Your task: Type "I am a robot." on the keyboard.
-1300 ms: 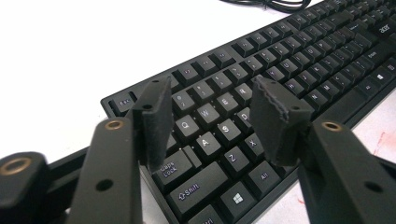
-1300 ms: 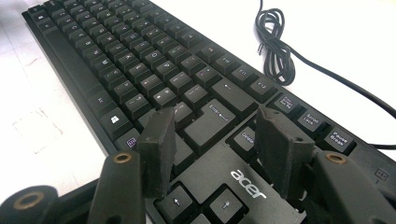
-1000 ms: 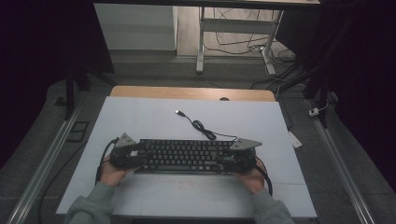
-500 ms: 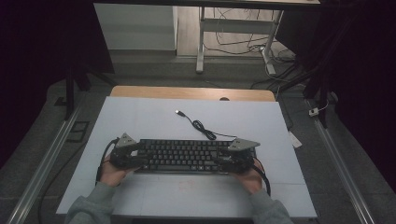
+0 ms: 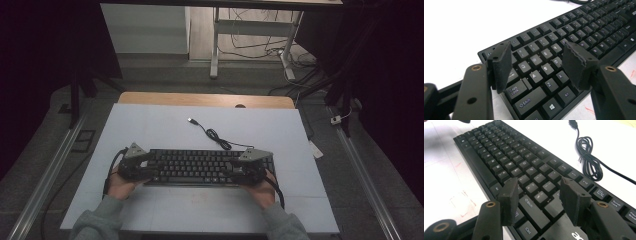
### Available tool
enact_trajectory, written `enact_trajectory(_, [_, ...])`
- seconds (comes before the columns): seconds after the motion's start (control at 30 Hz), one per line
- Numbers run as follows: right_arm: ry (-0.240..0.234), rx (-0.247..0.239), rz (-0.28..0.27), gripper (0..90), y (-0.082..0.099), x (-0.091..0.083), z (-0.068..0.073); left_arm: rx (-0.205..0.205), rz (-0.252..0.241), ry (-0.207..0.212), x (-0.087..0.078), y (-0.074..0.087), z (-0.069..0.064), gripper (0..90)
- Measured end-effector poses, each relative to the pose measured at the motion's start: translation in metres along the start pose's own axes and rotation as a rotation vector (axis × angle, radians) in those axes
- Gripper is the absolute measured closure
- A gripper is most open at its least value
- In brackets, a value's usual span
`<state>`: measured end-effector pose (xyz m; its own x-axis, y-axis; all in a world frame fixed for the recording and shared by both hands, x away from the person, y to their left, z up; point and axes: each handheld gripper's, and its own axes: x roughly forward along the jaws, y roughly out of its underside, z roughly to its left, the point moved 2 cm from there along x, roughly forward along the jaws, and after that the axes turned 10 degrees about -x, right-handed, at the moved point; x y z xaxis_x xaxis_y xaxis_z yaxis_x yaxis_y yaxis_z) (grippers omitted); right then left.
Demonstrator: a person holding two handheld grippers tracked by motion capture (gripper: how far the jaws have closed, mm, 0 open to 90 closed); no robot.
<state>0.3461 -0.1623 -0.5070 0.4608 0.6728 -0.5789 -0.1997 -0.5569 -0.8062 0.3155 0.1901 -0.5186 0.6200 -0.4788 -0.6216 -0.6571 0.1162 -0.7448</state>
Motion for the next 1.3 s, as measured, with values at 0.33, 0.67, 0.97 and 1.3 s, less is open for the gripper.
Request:
enact_trajectory(0.33, [-0.037,-0.014,-0.016,62.3,-0.011,0.008,0.008,0.011,0.014,0.003,0.002,0.000,-0.001,40.3])
enact_trajectory(0.67, [-0.075,-0.025,-0.016,86.4,-0.018,0.014,0.014,0.017,0.024,0.004,0.004,0.001,-0.003,40.0])
enact_trajectory(0.97, [-0.098,-0.043,-0.012,89.4,-0.026,0.023,0.021,0.022,0.032,0.003,0.005,0.002,-0.003,39.7])
enact_trajectory(1.3, [-0.104,-0.052,0.002,89.4,-0.031,0.035,0.026,0.021,0.034,0.004,0.006,0.002,-0.004,39.5])
